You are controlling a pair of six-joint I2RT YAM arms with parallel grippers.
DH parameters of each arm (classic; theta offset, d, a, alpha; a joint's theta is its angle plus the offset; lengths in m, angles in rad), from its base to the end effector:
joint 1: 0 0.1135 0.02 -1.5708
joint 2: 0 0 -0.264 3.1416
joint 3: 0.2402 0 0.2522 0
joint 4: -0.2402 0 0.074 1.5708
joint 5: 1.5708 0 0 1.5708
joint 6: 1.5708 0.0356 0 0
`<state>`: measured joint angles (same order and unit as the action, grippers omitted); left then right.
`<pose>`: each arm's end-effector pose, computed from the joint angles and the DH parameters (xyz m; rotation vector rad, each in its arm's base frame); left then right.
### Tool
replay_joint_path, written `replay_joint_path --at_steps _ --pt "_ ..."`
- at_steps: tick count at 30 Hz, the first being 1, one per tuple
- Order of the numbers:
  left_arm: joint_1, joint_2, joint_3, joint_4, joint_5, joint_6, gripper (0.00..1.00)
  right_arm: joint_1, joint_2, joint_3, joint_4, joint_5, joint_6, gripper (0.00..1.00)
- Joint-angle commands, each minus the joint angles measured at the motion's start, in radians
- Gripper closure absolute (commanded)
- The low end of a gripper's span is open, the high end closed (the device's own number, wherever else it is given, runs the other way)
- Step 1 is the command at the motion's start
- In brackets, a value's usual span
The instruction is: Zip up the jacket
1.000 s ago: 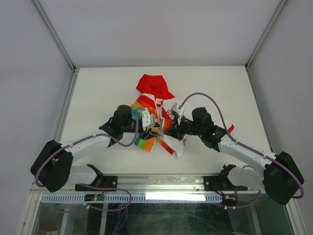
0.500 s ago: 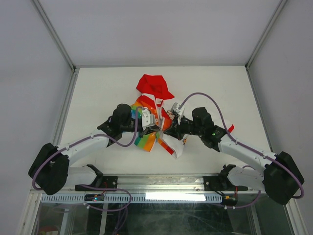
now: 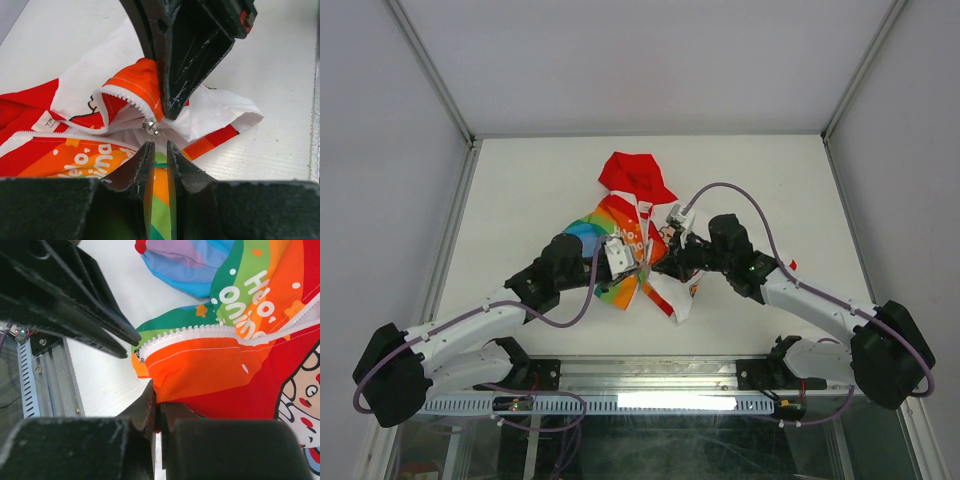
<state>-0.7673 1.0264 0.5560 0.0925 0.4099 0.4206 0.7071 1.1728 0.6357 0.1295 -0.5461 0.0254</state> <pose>0.1542 -0.1685 0.2424 1.3182 1.4607 -0.6270 0.1816 0.1795 0.2417 -1.0273 1.7822 1.0053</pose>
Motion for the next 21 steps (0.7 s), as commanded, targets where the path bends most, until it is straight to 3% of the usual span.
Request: replay_joint_path --at_steps 1,4,7,12,17,21 --pt "-0.078 -0.028 -0.014 0.028 -0.199 -0.044 0.81 -0.006 0.015 0.062 0.027 -0.015 0.039 1.0" --pt "-0.122 -0.024 -0.026 0.031 -0.256 -0.057 0.78 -0.006 0.022 0.07 0.027 -0.025 0.047 1.0" --pt "-0.159 -0.031 -0.031 0.05 -0.226 -0.082 0.75 -0.006 0.01 0.064 0.038 -0.025 0.035 1.0" --pt "-0.157 -0.067 -0.049 0.102 -0.262 -0.218 0.63 -0.005 -0.013 0.044 0.033 -0.024 -0.014 1.0" --pt "-0.076 -0.057 0.012 0.061 -0.127 -0.321 0.53 -0.006 -0.025 0.035 0.012 -0.029 -0.056 1.0" --pt "0.037 -0.004 0.098 0.041 0.028 -0.446 0.51 -0.006 -0.023 0.032 0.004 -0.042 -0.081 1.0"
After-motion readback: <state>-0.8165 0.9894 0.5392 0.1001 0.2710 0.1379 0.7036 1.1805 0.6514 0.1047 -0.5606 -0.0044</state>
